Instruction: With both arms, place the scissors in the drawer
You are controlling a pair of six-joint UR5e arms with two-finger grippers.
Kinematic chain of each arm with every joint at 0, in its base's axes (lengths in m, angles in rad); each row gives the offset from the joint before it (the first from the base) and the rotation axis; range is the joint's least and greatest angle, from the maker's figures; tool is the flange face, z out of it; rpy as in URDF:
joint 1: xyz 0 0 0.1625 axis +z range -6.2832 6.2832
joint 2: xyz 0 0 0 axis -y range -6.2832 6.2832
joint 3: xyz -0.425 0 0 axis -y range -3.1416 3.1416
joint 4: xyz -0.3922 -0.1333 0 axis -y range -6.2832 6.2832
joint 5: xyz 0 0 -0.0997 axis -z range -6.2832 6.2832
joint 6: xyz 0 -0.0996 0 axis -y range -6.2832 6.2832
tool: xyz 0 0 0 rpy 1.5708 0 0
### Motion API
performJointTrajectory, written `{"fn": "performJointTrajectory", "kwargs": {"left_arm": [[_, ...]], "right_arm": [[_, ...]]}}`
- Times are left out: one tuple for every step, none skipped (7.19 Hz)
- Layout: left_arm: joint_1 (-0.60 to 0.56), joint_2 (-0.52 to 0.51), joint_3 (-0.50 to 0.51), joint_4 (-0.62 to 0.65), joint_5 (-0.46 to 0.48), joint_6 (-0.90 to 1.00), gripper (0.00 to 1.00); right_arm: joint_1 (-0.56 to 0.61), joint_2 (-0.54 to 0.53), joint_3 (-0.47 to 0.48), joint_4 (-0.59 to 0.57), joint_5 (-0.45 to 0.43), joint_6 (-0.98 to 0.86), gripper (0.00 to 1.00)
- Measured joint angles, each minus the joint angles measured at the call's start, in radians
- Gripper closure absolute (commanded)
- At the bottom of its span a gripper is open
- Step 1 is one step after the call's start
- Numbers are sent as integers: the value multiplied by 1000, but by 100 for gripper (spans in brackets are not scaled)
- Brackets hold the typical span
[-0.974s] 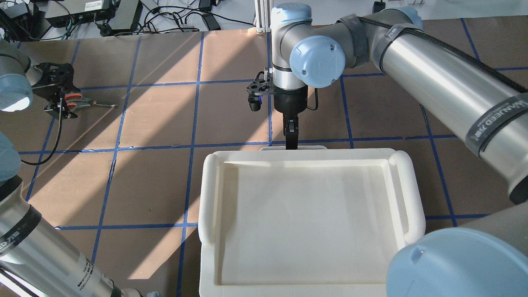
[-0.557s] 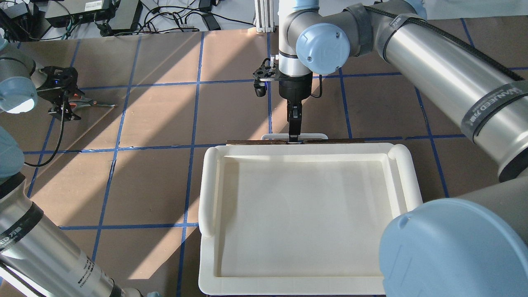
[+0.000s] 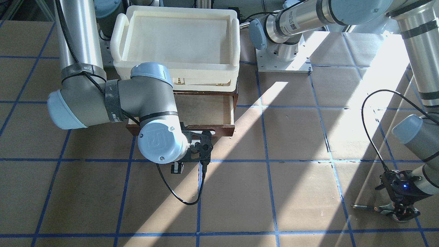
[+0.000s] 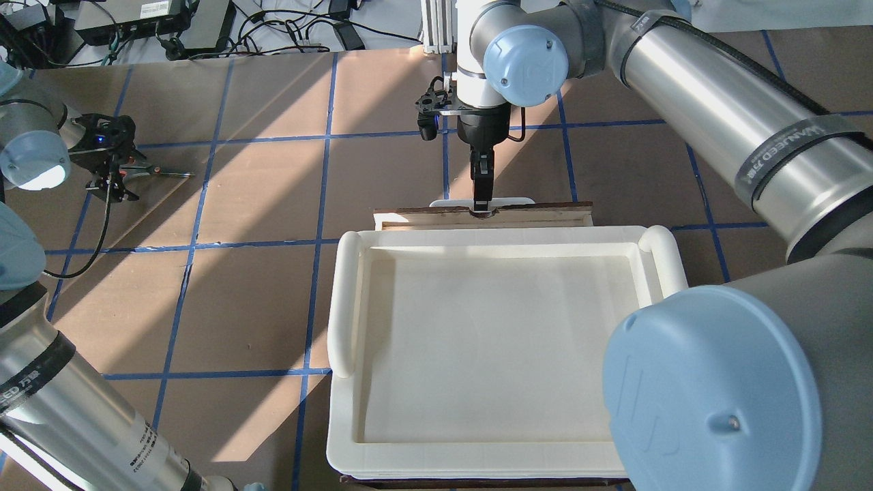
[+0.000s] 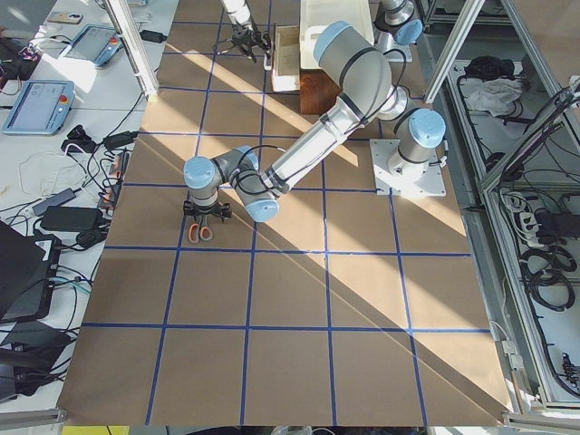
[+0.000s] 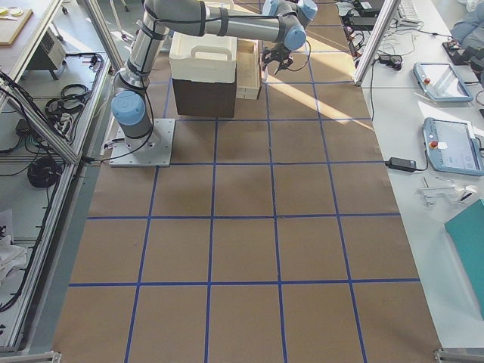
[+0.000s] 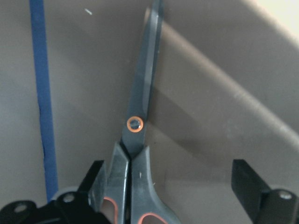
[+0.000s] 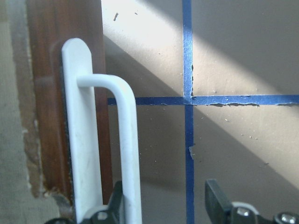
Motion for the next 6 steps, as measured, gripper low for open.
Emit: {"fn": "performJointTrajectory", "kwargs": {"left_arm": [[-1, -4, 2, 1, 0, 2, 10], [-2, -7, 5, 1, 0, 4, 10], [-2, -10, 7, 0, 0, 7, 10], [-2, -14, 9, 1, 1, 10, 10], [-2, -17, 11, 1, 1, 12, 10], [-2, -19, 11, 2, 1, 12, 11]], "right_arm": [[0, 11, -8, -23, -2, -12, 36], [-1, 20, -12, -51, -5, -17, 36], [-2, 30, -16, -79, -7, -18, 37], [-6, 41, -25, -98, -9, -17, 37], [-13, 48, -36, -107, -10, -16, 37], [-21, 52, -43, -113, -10, -16, 38]]}}
